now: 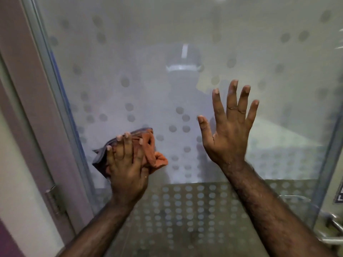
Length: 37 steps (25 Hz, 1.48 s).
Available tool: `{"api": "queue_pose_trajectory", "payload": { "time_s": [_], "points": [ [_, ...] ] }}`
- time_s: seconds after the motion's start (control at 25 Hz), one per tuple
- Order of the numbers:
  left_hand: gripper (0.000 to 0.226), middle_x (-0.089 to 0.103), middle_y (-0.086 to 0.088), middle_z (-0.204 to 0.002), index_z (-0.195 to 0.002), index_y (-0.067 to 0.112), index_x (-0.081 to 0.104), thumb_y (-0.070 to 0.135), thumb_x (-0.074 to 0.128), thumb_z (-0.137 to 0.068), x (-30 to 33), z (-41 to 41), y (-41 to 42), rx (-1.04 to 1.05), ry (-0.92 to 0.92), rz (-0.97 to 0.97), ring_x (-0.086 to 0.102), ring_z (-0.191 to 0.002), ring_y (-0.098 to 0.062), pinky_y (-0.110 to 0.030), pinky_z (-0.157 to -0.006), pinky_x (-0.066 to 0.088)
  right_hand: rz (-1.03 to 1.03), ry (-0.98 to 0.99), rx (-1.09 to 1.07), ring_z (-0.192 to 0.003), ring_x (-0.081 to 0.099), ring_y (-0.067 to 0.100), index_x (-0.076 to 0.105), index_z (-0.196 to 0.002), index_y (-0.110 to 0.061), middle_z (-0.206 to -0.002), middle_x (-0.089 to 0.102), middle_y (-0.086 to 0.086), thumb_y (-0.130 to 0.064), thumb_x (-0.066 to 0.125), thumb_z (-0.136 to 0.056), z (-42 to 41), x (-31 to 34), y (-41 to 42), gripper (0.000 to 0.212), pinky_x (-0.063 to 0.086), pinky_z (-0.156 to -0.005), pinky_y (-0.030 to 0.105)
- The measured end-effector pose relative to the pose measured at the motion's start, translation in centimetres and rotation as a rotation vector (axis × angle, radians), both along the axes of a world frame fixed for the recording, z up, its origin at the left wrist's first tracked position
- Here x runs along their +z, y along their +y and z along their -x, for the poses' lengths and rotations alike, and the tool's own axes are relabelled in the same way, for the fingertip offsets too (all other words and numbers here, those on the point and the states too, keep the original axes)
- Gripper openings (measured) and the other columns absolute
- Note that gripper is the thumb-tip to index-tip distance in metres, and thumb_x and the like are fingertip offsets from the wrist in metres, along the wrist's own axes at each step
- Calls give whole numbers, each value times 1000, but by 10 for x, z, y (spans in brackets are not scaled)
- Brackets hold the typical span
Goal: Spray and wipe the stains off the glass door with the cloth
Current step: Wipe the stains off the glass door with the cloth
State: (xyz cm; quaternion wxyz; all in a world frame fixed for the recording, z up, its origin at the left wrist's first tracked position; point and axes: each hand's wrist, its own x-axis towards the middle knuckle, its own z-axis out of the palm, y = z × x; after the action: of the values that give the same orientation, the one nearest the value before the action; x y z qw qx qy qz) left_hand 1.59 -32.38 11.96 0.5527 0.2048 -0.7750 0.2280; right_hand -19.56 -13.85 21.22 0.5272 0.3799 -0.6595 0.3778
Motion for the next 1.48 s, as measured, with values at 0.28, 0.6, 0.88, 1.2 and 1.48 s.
{"api": "queue_pose_trajectory", "payload": {
  "time_s": [0.28,0.6,0.88,1.2,1.48],
  "points": [
    [62,21,-22,-173,-166,15,32,43,40,-112,-48,82,76,-151,-249,179,2,-166,-38,-56,-135,-4,-39,41,15,-166,16,51,38,-168,-13,-177,23,27,-51,50,-113,19,6,32,68,11,-131,74],
    [41,39,-24,-166,-140,11,66,33,58,-107,-73,176,158,-291,-519,264,24,-161,-38,-50,-128,34,-70,-20,-52,-169,16,40,38,-168,-13,-179,24,20,-47,51,-113,57,-17,101,66,13,-135,65],
    [62,26,-18,-174,-163,1,36,32,48,-111,-57,176,180,-468,-367,143,19,-165,-30,-43,-134,23,289,-79,-26,-113,69,40,75,-120,5,-120,74,21,-7,66,-103,38,-93,152,22,50,-104,47],
    [60,35,-22,-170,-158,-3,43,16,60,-104,-15,156,148,-309,-303,335,28,-161,-36,-56,-133,16,287,-484,175,-119,63,31,71,-130,-4,-128,64,9,-18,58,-103,-25,-177,94,32,53,-104,49],
    [58,43,-20,-165,-154,6,55,39,60,-107,44,99,123,-304,-184,358,36,-158,-35,-65,-128,20,68,-562,-144,-160,27,56,38,-159,11,-171,26,36,-62,58,-96,-19,-197,48,98,27,-126,74]
  ]
}}
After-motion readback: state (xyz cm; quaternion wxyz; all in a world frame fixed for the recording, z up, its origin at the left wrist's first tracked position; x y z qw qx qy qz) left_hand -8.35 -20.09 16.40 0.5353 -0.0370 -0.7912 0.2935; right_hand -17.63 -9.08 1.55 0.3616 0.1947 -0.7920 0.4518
